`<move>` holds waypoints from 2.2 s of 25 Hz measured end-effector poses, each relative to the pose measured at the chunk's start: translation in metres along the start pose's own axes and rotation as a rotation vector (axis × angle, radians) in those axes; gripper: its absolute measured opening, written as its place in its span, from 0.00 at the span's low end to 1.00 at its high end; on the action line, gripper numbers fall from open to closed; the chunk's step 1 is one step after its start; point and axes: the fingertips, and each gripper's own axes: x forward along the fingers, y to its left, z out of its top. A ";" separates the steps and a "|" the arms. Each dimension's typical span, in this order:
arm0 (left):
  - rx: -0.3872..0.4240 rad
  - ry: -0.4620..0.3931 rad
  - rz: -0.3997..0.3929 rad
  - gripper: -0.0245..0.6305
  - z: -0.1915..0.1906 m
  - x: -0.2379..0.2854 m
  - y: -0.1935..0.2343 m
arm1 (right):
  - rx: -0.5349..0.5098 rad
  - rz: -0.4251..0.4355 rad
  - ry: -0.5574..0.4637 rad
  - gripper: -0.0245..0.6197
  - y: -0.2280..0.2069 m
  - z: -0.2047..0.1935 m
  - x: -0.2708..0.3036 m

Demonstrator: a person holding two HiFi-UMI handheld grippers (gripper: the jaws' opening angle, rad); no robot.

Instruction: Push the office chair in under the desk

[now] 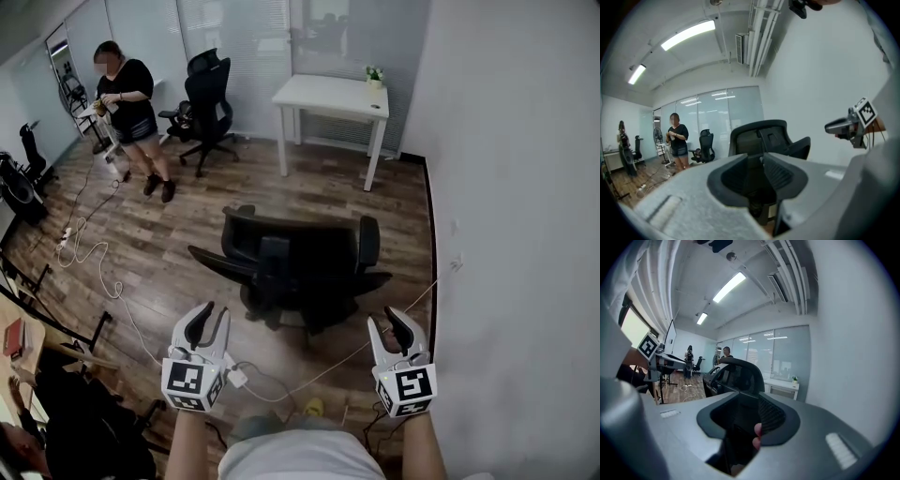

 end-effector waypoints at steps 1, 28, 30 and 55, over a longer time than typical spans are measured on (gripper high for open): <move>0.008 0.006 -0.003 0.20 0.001 0.002 -0.004 | 0.006 0.005 -0.001 0.20 -0.003 -0.001 0.001; 0.003 0.027 -0.056 0.22 -0.002 0.093 0.055 | -0.026 0.049 0.030 0.20 -0.019 0.012 0.097; -0.001 0.030 -0.072 0.22 -0.006 0.102 0.066 | -0.042 0.042 0.045 0.20 -0.014 0.013 0.107; 0.735 0.350 -0.507 0.29 -0.061 0.137 0.072 | -0.584 0.381 0.475 0.25 0.023 -0.028 0.140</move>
